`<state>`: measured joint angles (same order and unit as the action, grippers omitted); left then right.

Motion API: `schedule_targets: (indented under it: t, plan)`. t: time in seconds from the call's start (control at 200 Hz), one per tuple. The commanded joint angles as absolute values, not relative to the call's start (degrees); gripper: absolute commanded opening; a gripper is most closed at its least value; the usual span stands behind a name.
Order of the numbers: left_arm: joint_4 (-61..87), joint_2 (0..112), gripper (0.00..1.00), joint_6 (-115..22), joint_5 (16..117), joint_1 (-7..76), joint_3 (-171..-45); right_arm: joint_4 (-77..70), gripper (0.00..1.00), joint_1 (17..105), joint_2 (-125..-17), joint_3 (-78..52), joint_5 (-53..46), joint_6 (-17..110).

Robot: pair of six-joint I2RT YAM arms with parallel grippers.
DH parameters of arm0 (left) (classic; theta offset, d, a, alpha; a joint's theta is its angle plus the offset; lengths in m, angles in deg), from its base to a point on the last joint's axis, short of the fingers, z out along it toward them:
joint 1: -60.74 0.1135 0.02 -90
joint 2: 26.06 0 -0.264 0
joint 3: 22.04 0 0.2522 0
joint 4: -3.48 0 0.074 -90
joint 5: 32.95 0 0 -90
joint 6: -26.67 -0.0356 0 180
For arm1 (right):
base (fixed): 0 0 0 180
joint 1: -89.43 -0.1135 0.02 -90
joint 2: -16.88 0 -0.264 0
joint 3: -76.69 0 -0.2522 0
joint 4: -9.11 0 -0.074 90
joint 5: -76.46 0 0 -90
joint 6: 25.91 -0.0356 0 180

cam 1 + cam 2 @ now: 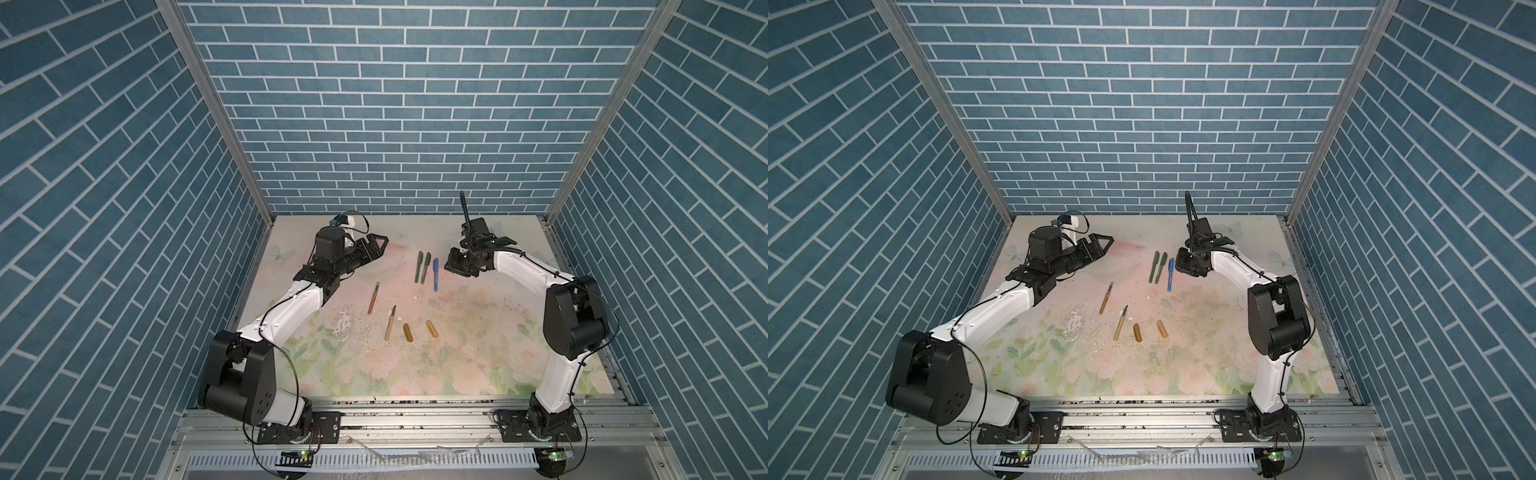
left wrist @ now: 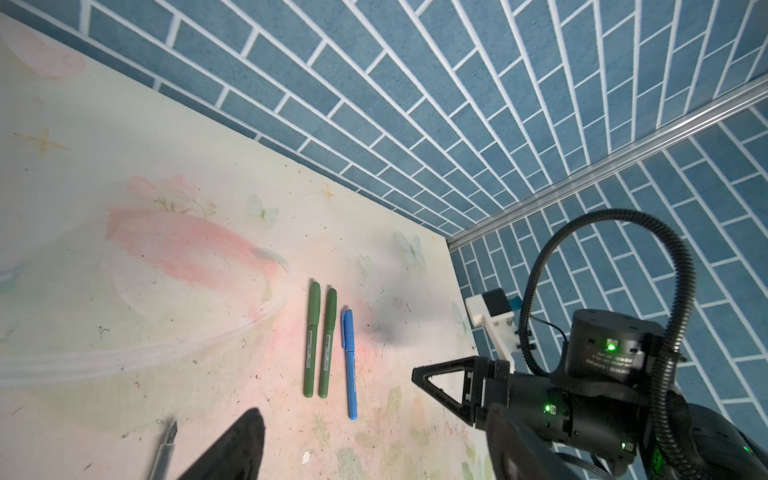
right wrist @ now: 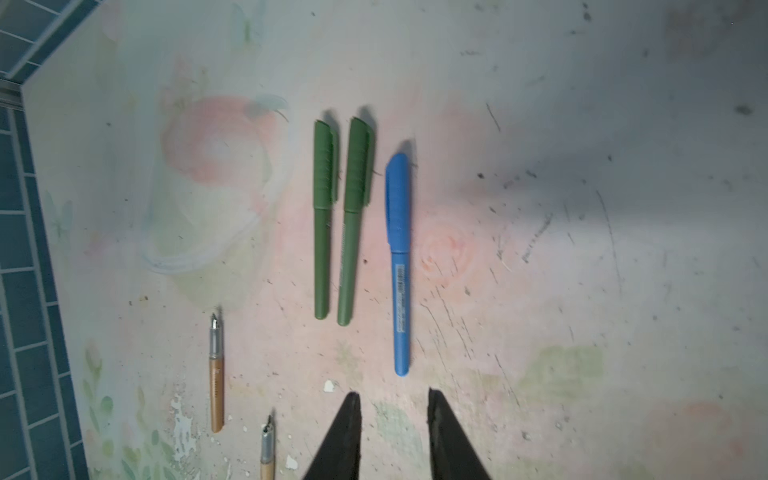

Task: Insert the pens into the pen caps
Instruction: 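Open the right gripper to release the blue pen beside the green pens, then move the left gripper over the tan fountain pen while the right nears the caps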

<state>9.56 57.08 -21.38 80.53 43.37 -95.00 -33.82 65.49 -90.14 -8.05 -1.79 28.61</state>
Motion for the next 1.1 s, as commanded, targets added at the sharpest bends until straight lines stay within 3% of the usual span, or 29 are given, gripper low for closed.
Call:
schedule_targets:
  t: [0.0, 0.125, 0.345, 0.495, 0.575, 0.745, 1.095]
  plan:
    - [13.4, 56.7, 0.85, -26.3, 80.7, 43.7, -97.0, -34.9, 0.29, 65.5, -87.0, -10.2, -5.0, 30.8]
    - [21.7, 56.5, 0.8, -31.8, 77.1, 43.2, -100.6, -34.9, 0.27, 65.5, -84.2, -13.1, -3.9, 32.1]
    - [45.4, 58.4, 0.6, -41.2, 66.6, 38.9, -111.3, -31.2, 0.28, 65.4, -75.4, -21.5, -2.6, 35.1]
    - [55.7, 54.9, 0.58, -44.4, 66.6, 38.4, -111.3, -23.6, 0.29, 65.4, -69.6, -28.8, 1.0, 34.0]
    - [57.6, 52.4, 0.57, -44.5, 67.1, 38.4, -108.6, -15.8, 0.24, 64.3, -68.3, -34.0, 3.0, 29.6]
    - [59.8, 52.4, 0.57, -43.0, 67.3, 35.0, -105.1, -17.2, 0.23, 58.4, -63.9, -38.3, -7.2, 29.1]
    - [64.1, 53.8, 0.6, -41.3, 60.7, 27.1, -104.8, -12.8, 0.27, 58.2, -56.7, -40.6, -8.2, 31.6]
